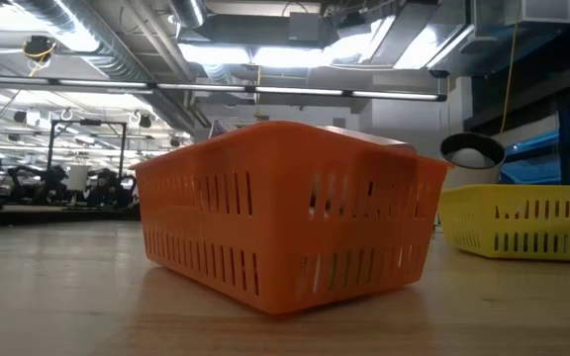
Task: Pick & Place Office items
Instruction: Return to Home Position
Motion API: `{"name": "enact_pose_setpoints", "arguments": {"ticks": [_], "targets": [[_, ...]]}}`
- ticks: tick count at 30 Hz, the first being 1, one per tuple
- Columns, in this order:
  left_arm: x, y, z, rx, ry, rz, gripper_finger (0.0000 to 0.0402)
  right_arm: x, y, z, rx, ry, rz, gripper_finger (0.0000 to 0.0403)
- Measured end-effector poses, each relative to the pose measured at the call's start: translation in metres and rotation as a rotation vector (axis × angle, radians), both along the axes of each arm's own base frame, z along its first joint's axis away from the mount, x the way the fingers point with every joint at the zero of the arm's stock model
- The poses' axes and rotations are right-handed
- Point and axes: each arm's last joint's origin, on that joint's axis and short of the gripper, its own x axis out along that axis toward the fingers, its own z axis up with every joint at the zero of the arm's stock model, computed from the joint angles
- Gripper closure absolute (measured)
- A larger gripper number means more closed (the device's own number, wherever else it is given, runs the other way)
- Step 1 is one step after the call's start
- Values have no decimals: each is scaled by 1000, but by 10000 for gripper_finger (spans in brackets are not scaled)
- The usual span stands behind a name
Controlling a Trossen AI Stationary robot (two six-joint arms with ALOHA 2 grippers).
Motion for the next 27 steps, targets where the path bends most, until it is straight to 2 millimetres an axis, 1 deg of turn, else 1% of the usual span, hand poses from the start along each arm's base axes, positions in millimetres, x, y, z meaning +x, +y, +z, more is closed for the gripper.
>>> {"name": "enact_pose_setpoints", "arguments": {"ticks": [1, 3, 4, 6, 7, 8, 9, 10, 11, 13, 15, 16, 17, 20, 22, 23, 24, 25, 26, 27], "targets": [[-3, 0, 0, -8, -2, 23, 393, -8, 0, -11, -3, 112, -73, 336], [-14, -2, 2, -10, -42, 25, 394, -22, 2, -31, 47, 278, -125, 331], [-20, -3, 4, 2, -74, -1, 395, -29, 4, -39, 88, 324, -124, 329], [-30, -7, 1, 19, -60, -80, 396, -37, 7, -48, 70, 361, -101, 325], [-34, -8, -5, 9, -12, -76, 397, -40, 8, -50, 41, 366, -89, 324], [-38, -7, -16, -25, 75, -51, 397, -43, 8, -52, 7, 361, -88, 323], [-43, -6, -28, -62, 164, -29, 397, -48, 10, -53, -28, 345, -93, 323], [-45, -4, -36, -78, 205, -23, 397, -56, 11, -56, -59, 333, -100, 323], [-51, -3, -39, -75, 172, -35, 397, -67, 14, -62, -77, 324, -104, 323], [-72, -5, -50, -60, 77, -67, 396, -93, 22, -76, -92, 278, -105, 323], [-91, -9, -74, -88, 63, -36, 396, -118, 30, -94, -107, 230, -128, 323], [-101, -11, -87, -109, 48, -6, 397, -128, 33, -103, -127, 194, -146, 323], [-106, -12, -100, -127, 31, 32, 398, -134, 37, -111, -153, 158, -168, 323], [-110, -15, -143, -143, -8, 86, 399, -149, 45, -145, -183, 116, -214, 323], [-114, -17, -167, -131, -120, 85, 398, -150, 46, -172, -162, 118, -231, 323], [-105, -16, -171, -136, -110, 88, 398, -147, 45, -183, -155, 111, -234, 323], [-97, -14, -170, -143, -116, 102, 396, -143, 44, -192, -158, 99, -239, 323], [-91, -13, -176, -166, -16, 130, 395, -137, 42, -201, -166, 83, -243, 323], [-78, -9, -182, -182, 106, 142, 393, -131, 41, -210, -179, 63, -251, 323], [-69, -7, -178, -175, 109, 120, 392, -126, 40, -218, -195, 41, -253, 323]]}}
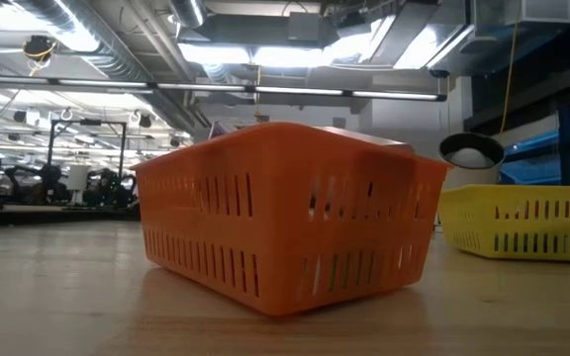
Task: Pick & Place Office items
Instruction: Return to Home Position
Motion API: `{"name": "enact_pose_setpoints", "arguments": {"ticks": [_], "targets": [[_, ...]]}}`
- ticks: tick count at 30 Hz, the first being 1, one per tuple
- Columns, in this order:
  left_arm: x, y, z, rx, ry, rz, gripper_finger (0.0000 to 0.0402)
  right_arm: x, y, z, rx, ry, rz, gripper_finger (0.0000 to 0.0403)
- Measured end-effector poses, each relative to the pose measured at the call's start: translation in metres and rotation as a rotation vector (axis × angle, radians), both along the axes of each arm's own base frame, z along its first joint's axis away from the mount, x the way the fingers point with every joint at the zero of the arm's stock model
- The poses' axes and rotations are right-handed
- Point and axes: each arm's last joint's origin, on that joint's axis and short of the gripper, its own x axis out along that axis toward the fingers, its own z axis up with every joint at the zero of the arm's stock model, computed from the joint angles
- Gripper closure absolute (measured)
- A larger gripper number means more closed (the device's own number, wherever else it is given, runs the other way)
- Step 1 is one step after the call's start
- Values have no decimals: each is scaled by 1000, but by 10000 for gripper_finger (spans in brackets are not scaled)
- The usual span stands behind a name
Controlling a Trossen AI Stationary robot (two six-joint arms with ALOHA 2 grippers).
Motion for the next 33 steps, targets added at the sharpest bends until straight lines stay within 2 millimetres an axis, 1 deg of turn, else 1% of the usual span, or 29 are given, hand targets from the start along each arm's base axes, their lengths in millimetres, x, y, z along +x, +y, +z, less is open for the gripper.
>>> {"name": "enact_pose_setpoints", "arguments": {"ticks": [1, 3, 6, 8, 9, 10, 11, 12, 15, 16, 18, 20, 22, 23, 25, 28, 30, 33], "targets": [[5, 2, 3, 8, -17, -17, 391, 6, -2, -9, -13, -14, 12, 323], [16, 7, -5, 18, -12, -80, 391, 25, -9, -28, -7, -17, 35, 323], [30, 9, -15, 47, -127, -143, 394, 59, -20, -52, 52, 36, 96, 323], [51, 10, -28, 40, -80, -150, 395, 81, -28, -60, 40, 2, 104, 323], [61, 11, -36, 29, -25, -138, 395, 91, -32, -68, 35, -4, 118, 323], [73, 13, -47, 20, 24, -128, 395, 101, -35, -81, 39, 16, 126, 323], [83, 14, -53, 19, 20, -120, 395, 109, -38, -90, 34, 8, 125, 323], [93, 15, -58, 21, 2, -107, 395, 116, -41, -96, 26, -15, 121, 323], [119, 16, -86, 13, 82, -129, 393, 133, -48, -122, 62, 5, 126, 323], [126, 16, -92, 17, 74, -155, 392, 139, -50, -131, 75, 6, 124, 323], [141, 16, -107, 23, 40, -166, 391, 147, -53, -145, 83, -8, 129, 323], [156, 17, -128, 18, 58, -160, 391, 152, -54, -153, 77, -19, 146, 323], [166, 18, -141, 22, 30, -161, 392, 156, -56, -163, 91, -15, 137, 323], [171, 18, -150, 22, 25, -157, 393, 157, -56, -166, 99, -7, 145, 323], [181, 19, -174, 19, 44, -165, 395, 159, -56, -171, 108, -3, 173, 323], [190, 18, -198, 20, -21, -162, 395, 164, -57, -184, 144, 29, 220, 323], [193, 19, -209, -10, 74, -132, 394, 166, -57, -192, 164, 38, 229, 323], [193, 19, -211, -16, 90, -115, 391, 171, -58, -212, 212, 88, 243, 323]]}}
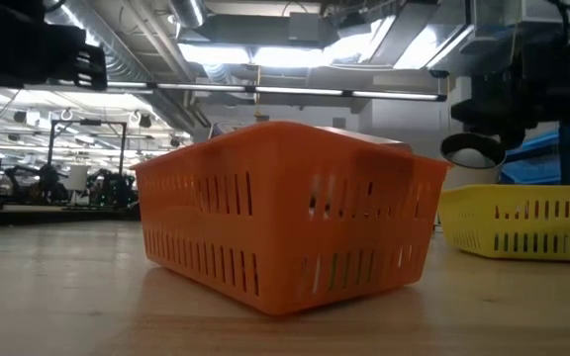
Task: Pick & Place Office items
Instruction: Return to Home Position
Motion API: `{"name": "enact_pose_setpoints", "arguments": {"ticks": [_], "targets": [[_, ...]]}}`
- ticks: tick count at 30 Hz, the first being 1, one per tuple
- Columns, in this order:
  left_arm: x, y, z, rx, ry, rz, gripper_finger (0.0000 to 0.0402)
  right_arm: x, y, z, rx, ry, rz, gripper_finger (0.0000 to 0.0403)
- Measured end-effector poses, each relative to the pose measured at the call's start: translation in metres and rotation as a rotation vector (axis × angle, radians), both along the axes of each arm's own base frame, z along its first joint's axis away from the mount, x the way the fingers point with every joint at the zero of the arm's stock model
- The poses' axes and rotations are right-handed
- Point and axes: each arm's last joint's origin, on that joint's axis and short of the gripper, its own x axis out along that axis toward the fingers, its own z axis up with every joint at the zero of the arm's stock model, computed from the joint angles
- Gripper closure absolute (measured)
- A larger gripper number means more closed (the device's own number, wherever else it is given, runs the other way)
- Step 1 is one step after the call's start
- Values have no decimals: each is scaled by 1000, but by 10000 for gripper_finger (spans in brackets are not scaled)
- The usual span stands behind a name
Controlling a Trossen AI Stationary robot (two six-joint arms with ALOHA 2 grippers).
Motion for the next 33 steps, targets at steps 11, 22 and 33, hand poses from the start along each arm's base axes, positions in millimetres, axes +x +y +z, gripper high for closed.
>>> {"name": "enact_pose_setpoints", "arguments": {"ticks": [11, 22, 33], "targets": [[0, -1, 1, 1, -10, -20, 395, 4, 0, -8, -27, 20, 37, 323], [1, 1, -1, 69, -15, 46, 395, 7, -1, -11, -36, 71, 41, 323], [1, 1, 0, 115, -34, 51, 393, 7, -1, -11, -36, 70, 41, 323]]}}
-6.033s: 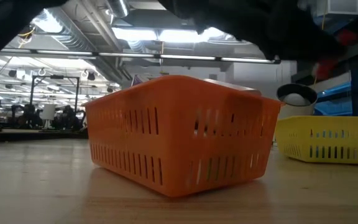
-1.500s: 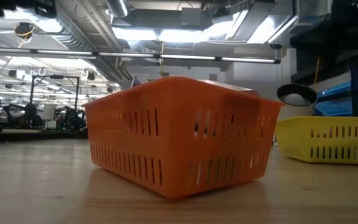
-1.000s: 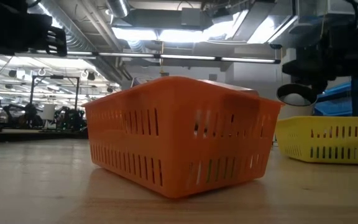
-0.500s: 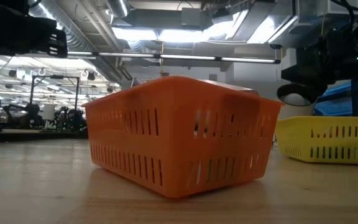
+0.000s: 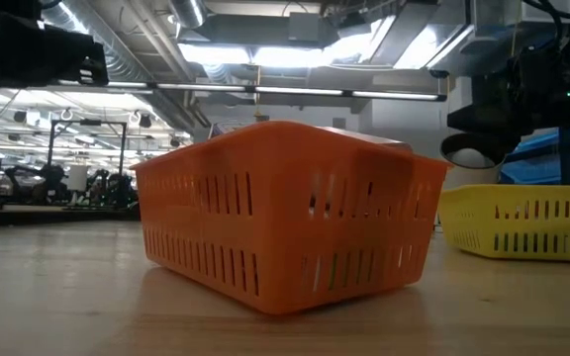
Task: Pick & Place Office items
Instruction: Return to Home Position
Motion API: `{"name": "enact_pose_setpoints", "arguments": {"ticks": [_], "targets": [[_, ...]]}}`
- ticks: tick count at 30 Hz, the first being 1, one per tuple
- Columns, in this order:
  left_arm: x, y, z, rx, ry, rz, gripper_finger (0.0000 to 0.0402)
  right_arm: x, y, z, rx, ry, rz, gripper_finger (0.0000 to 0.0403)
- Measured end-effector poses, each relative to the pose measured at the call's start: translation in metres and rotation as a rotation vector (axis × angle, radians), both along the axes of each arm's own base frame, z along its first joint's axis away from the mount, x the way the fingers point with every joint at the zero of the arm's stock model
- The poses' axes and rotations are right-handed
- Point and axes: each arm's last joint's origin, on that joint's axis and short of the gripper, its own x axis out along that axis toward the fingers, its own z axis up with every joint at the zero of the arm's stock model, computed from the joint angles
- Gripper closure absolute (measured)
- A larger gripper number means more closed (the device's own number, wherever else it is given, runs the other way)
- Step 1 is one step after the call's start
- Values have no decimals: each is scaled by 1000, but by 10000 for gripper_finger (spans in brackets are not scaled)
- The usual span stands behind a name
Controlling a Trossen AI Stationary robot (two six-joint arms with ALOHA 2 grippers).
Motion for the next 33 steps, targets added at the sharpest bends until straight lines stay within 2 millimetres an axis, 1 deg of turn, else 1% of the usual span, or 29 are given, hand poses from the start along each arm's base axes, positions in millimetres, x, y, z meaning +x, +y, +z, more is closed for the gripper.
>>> {"name": "enact_pose_setpoints", "arguments": {"ticks": [4, 12, 33], "targets": [[2, 2, -4, -3, 45, 54, 396, 0, 0, 0, 1, 3, 1, 323], [6, 5, -9, -7, 107, 136, 393, 5, -2, -7, 32, 83, -1, 323], [7, 5, -10, -5, 124, 136, 397, 5, -2, -8, 36, 96, -2, 323]]}}
